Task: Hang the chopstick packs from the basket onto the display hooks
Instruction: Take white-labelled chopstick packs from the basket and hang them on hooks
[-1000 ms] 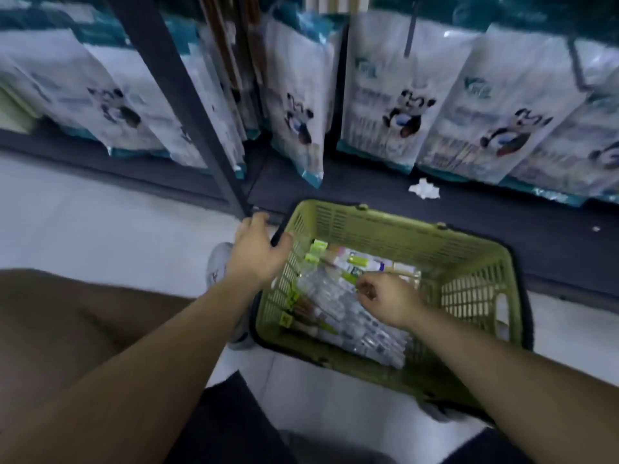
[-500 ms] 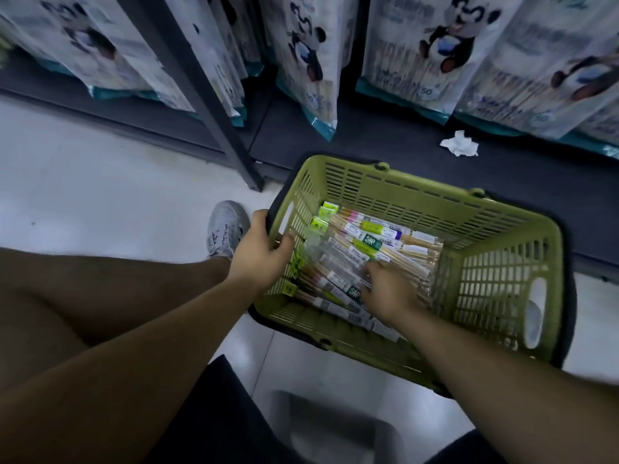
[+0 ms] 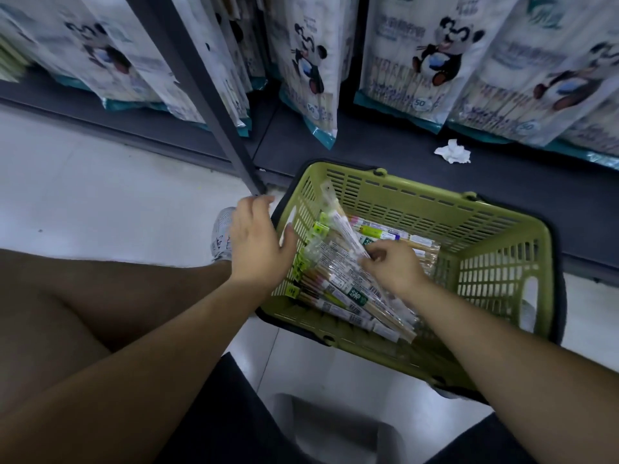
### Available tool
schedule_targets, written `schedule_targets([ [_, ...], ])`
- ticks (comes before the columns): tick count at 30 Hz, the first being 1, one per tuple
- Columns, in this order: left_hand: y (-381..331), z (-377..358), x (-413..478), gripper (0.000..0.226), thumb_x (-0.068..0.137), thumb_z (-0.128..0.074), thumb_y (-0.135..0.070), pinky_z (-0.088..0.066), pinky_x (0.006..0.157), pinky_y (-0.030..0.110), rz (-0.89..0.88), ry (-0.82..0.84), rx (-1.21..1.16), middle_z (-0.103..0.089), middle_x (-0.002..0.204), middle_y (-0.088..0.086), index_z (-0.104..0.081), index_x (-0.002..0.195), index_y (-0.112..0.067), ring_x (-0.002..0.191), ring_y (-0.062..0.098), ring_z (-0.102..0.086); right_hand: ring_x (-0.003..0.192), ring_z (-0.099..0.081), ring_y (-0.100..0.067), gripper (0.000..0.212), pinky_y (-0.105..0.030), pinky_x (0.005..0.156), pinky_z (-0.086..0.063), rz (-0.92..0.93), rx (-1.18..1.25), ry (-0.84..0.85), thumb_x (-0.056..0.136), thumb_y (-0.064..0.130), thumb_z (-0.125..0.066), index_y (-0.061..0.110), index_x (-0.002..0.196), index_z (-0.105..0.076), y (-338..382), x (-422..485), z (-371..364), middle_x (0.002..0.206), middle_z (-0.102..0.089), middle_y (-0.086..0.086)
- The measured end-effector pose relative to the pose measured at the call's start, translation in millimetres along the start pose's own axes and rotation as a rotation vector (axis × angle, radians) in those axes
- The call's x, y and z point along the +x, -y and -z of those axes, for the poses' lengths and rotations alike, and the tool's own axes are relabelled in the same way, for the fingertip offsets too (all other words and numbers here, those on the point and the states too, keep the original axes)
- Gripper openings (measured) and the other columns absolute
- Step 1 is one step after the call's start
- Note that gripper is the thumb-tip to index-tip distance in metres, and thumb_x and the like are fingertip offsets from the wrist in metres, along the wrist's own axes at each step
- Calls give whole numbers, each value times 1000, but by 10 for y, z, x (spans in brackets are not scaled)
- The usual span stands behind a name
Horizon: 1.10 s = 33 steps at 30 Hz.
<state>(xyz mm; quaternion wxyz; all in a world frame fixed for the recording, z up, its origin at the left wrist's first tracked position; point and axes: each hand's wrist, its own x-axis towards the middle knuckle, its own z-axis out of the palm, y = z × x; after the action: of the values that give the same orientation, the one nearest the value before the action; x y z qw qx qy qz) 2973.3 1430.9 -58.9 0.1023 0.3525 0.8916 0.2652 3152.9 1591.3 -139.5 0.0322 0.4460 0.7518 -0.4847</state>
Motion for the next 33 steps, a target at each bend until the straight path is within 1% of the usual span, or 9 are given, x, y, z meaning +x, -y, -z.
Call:
schedule_targets([
  [3,-211,31,37,26,102,-60,-30,-55,89,41,55,240,-242,-67,111,2,-65,121,-14,99,19,-65,84,-72,-10,8,-25,78,-50,14,362,221,80,28,-85,28,87,-80,421,-4,155,89,-78,4],
  [6,-387,-22,16,27,103,-60,-31,-56,88,33,318,465,-615,-75,109,6,-72,116,-10,103,19,-71,80,-68,-7,8,-20,71,-49,79,372,396,81,26,-84,30,88,-82,684,-65,146,91,-78,-1],
  [9,-401,-61,38,26,105,-57,-23,-62,85,35,477,421,-846,-77,107,15,-69,113,-2,101,27,-74,68,-63,-1,6,-18,58,-45,51,358,444,84,30,-81,29,90,-82,672,-86,82,88,-76,3],
  [11,-316,-12,108,24,108,-52,-25,-62,69,29,524,370,-930,-79,98,13,-63,113,-4,90,24,-78,72,-67,-1,2,-21,63,-49,13,234,399,84,39,-80,37,85,-79,501,-78,78,88,-77,10],
  [13,-178,36,185,22,108,-50,-30,-60,62,26,509,322,-905,-79,87,8,-59,111,-10,78,22,-78,88,-69,-10,9,-29,76,-54,-10,-103,301,87,42,-78,34,90,-74,189,-54,44,93,-74,7],
  [16,-17,26,235,25,106,-53,-36,-63,70,41,540,267,-862,-72,76,6,-59,109,-12,69,24,-72,108,-63,-23,43,-35,90,-52,-110,-388,195,90,42,-74,19,126,-65,-232,-80,-105,125,-65,-5],
  [20,-41,-25,244,31,105,-56,-37,-60,61,32,529,251,-834,-70,69,4,-62,108,-7,62,21,-70,108,-60,-24,64,-28,79,-43,-42,-481,188,84,49,-76,19,137,-56,-430,-54,-319,129,-61,-7],
  [26,-104,-11,242,37,106,-55,-32,-62,65,39,515,260,-860,-66,70,7,-58,114,3,62,24,-66,108,-59,-27,52,-36,81,-53,12,-579,122,87,45,-74,17,129,-60,-450,-3,-437,123,-61,-8],
  [33,-148,-12,234,36,106,-55,-33,-62,68,42,522,269,-853,-66,72,7,-58,114,2,65,24,-67,102,-63,-27,37,-31,76,-49,32,-565,68,94,37,-67,17,124,-68,-516,22,-351,116,-69,-9],
])
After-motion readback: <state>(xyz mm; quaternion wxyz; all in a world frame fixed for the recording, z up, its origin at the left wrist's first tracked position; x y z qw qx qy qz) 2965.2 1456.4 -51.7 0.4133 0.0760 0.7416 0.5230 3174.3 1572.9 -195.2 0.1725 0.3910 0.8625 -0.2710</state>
